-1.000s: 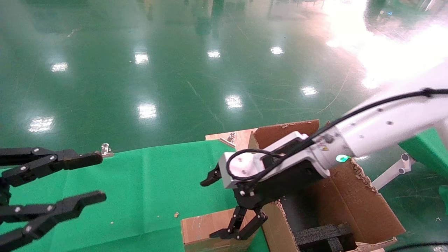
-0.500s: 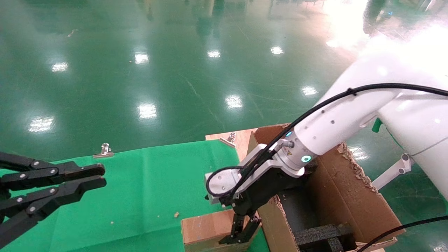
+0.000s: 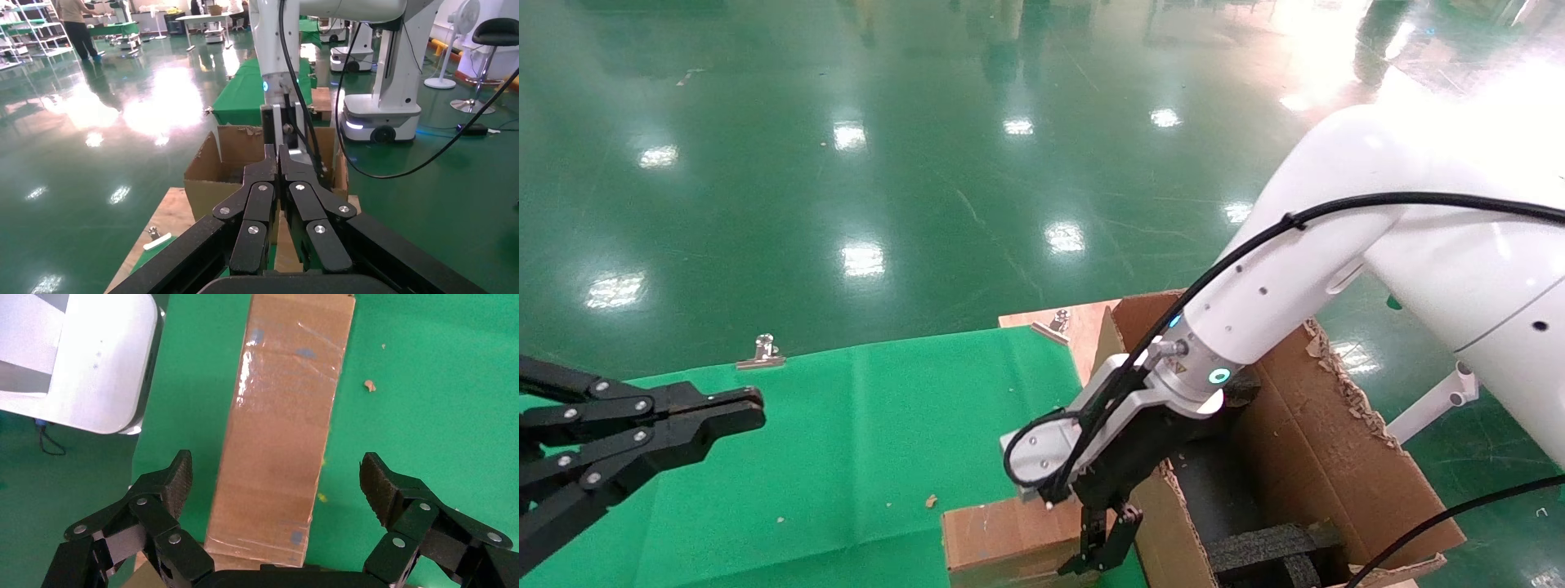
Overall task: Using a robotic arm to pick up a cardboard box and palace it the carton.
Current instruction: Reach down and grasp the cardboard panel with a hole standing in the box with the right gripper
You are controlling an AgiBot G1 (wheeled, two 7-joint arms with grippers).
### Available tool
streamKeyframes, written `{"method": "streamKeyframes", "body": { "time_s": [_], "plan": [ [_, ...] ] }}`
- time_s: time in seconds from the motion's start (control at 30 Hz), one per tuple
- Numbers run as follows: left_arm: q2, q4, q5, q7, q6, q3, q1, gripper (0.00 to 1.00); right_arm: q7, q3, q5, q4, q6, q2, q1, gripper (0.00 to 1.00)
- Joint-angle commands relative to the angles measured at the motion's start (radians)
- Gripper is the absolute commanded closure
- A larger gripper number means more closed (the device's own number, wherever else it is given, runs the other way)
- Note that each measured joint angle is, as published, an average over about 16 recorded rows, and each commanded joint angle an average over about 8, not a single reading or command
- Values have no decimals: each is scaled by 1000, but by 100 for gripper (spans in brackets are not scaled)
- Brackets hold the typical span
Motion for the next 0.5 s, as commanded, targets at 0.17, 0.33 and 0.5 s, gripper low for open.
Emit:
{"method": "streamKeyframes", "body": {
  "time_s": [0.17,0.33,0.5],
  "plan": [
    [0,0,0,0,0,0,0,0,-10,-28,-4,-1,-2,-12,9,89],
    [0,0,0,0,0,0,0,0,-9,-24,-3,0,-2,-11,8,100],
    [0,0,0,0,0,0,0,0,-7,-17,-2,0,-1,-7,6,100]
  ]
}}
